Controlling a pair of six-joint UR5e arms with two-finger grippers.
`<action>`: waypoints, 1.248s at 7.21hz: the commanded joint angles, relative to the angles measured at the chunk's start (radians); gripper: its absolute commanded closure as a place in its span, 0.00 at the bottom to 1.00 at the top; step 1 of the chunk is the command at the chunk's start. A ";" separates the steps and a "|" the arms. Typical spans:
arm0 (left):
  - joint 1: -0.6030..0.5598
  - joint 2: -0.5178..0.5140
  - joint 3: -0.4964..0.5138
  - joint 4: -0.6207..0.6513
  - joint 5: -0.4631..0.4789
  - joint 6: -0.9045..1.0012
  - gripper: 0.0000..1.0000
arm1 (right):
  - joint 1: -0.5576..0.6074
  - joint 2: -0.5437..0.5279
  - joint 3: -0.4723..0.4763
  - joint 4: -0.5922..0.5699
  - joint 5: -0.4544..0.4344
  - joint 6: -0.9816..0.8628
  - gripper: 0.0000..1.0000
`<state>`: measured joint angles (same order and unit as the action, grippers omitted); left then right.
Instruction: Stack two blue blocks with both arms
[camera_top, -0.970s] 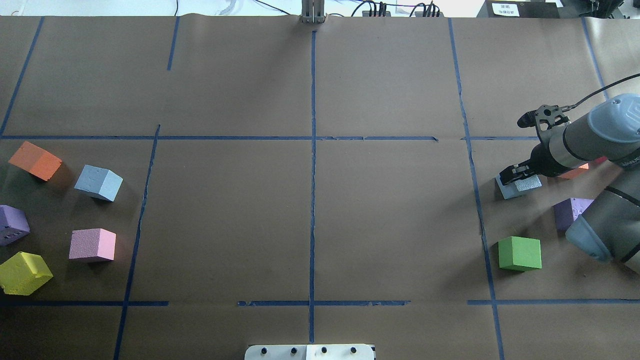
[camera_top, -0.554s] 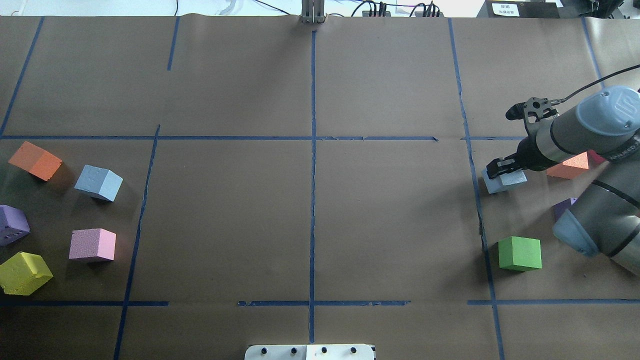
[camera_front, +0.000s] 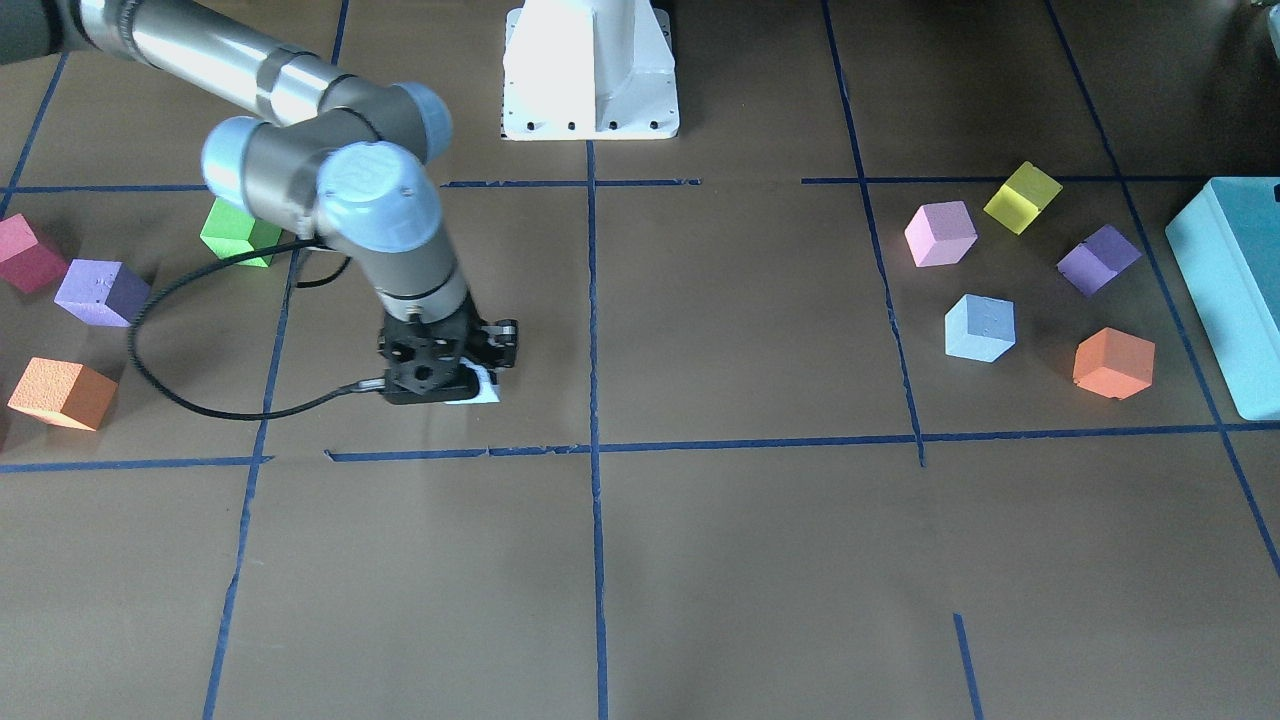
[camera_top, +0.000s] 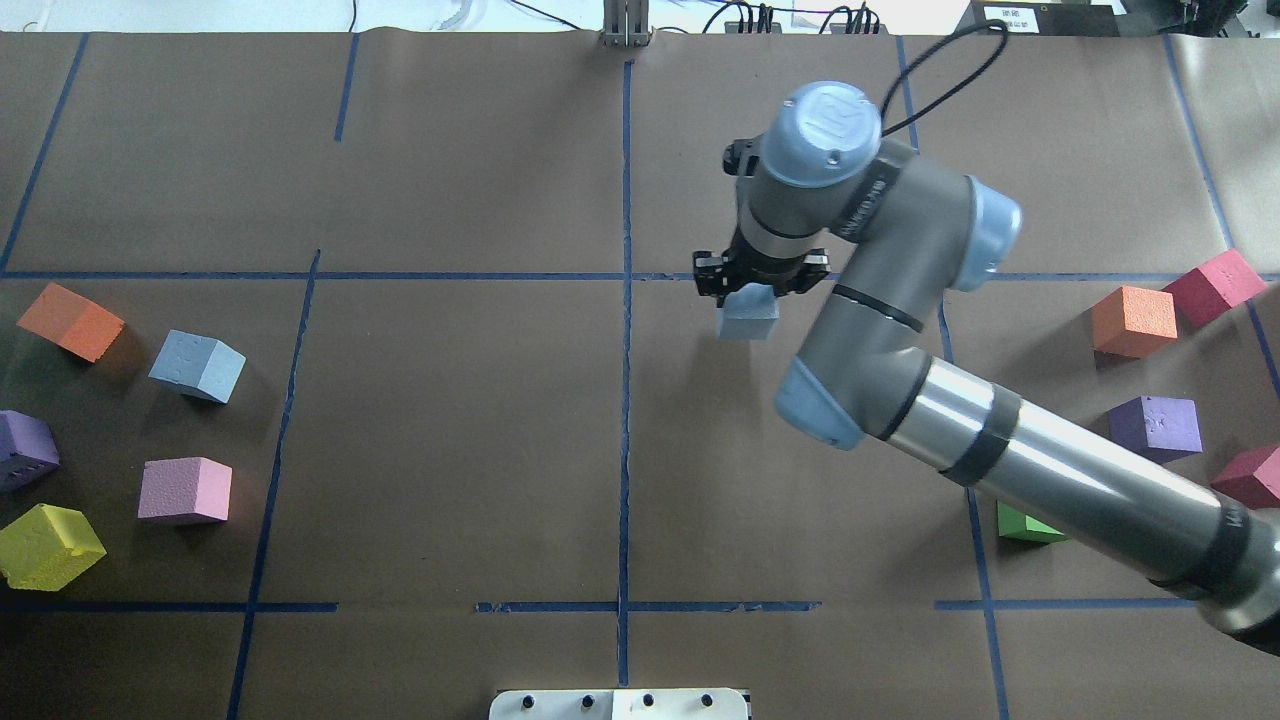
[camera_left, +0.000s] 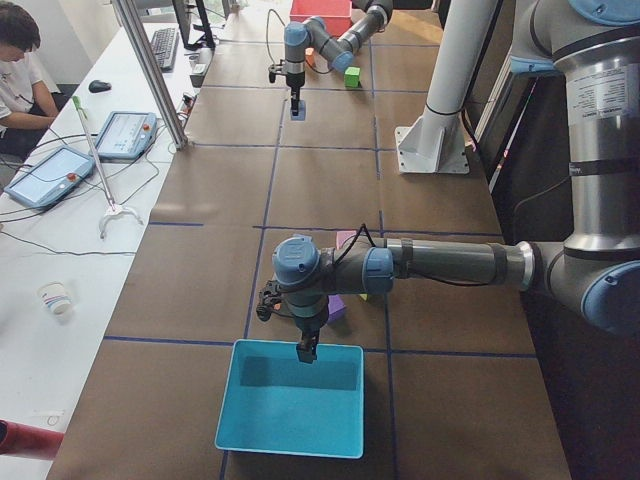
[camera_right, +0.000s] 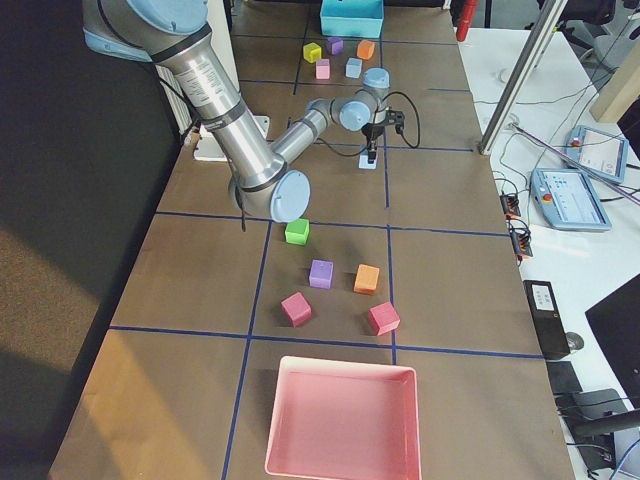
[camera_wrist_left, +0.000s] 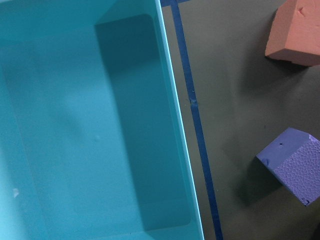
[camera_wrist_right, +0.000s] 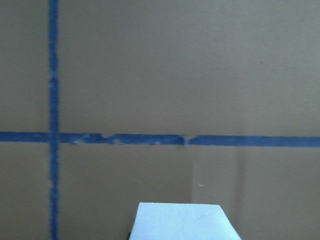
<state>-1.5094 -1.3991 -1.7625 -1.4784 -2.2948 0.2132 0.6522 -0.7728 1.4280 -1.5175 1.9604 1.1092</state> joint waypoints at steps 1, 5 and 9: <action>0.000 0.000 0.001 0.001 0.002 0.000 0.00 | -0.086 0.145 -0.122 0.002 -0.079 0.139 1.00; 0.000 0.002 0.002 0.001 0.002 0.000 0.00 | -0.134 0.136 -0.159 0.087 -0.142 0.139 0.00; 0.000 0.008 -0.006 0.001 0.003 0.000 0.00 | 0.022 0.127 -0.027 -0.032 0.019 0.037 0.00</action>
<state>-1.5094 -1.3969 -1.7664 -1.4776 -2.2934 0.2132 0.5896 -0.6363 1.3366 -1.4711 1.8940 1.2045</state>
